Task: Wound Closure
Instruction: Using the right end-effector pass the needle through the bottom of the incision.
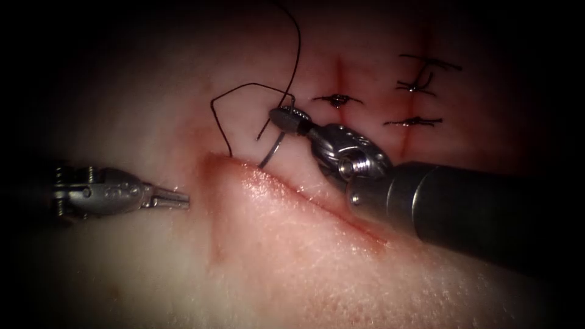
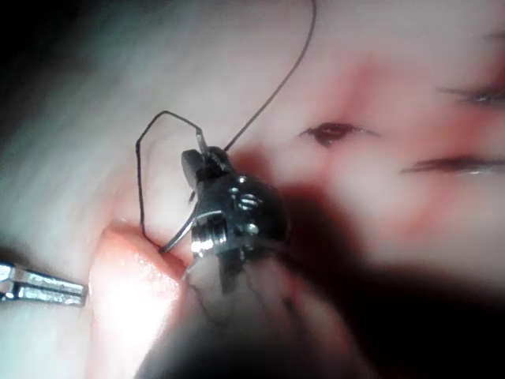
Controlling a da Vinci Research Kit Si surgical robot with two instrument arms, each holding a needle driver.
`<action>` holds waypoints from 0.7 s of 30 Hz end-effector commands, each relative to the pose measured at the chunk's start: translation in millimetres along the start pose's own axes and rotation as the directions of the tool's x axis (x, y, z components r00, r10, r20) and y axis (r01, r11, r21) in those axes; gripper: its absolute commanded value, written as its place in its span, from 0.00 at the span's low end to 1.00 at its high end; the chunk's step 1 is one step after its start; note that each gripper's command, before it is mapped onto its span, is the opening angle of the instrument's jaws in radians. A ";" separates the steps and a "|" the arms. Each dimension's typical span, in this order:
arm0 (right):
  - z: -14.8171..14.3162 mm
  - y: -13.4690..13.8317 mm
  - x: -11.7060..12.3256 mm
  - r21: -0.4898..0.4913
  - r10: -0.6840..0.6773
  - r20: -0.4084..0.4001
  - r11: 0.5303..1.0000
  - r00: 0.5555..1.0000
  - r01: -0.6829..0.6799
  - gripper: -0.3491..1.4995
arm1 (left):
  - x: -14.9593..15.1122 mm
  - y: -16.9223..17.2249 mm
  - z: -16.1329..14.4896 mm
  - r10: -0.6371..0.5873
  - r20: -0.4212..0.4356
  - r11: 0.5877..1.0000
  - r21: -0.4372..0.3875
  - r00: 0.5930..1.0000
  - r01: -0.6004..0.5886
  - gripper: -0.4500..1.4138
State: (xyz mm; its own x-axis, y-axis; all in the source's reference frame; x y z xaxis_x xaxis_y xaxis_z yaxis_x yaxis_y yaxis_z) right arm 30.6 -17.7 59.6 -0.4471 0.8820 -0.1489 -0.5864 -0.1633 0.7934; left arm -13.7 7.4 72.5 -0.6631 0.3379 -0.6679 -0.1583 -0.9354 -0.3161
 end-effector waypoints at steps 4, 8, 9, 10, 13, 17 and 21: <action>1.4 -1.6 -1.0 0.043 0.134 0.053 0.990 0.990 -0.136 0.00 | -0.2 0.2 0.8 -0.001 0.000 1.000 -0.001 1.000 0.001 0.00; 1.6 -2.2 -2.0 0.071 0.239 0.113 0.966 0.964 -0.248 0.00 | -0.1 0.2 0.8 0.000 0.002 1.000 -0.002 1.000 0.000 0.00; 1.7 -2.3 -2.2 0.074 0.258 0.127 0.960 0.958 -0.269 0.00 | -0.1 0.2 0.8 0.000 0.002 1.000 -0.002 1.000 0.000 0.00; 1.8 -2.4 -2.6 0.075 0.275 0.144 0.955 0.951 -0.287 0.00 | -0.1 0.2 0.8 0.000 0.002 1.000 -0.002 1.000 0.000 0.00; 1.9 -2.5 -3.3 0.082 0.315 0.181 0.939 0.932 -0.334 0.00 | -0.2 0.2 0.8 0.000 0.002 1.000 -0.002 1.000 0.000 0.00; 2.0 -2.4 -3.8 0.087 0.361 0.211 0.918 0.908 -0.386 0.00 | -0.2 0.2 0.8 0.000 0.002 1.000 -0.002 1.000 0.000 0.00; 1.8 -3.1 -4.4 0.108 0.408 0.214 0.893 0.888 -0.436 0.00 | -0.2 0.2 0.8 0.000 0.002 1.000 -0.002 1.000 0.000 0.00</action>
State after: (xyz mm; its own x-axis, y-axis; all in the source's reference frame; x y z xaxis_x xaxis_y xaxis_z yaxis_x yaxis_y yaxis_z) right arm 34.3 -20.7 59.0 -0.4939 0.8127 0.3092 -0.2673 -0.4803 0.8354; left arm -13.7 7.4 72.5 -0.6649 0.3377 -0.6662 -0.1578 -0.9353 -0.3166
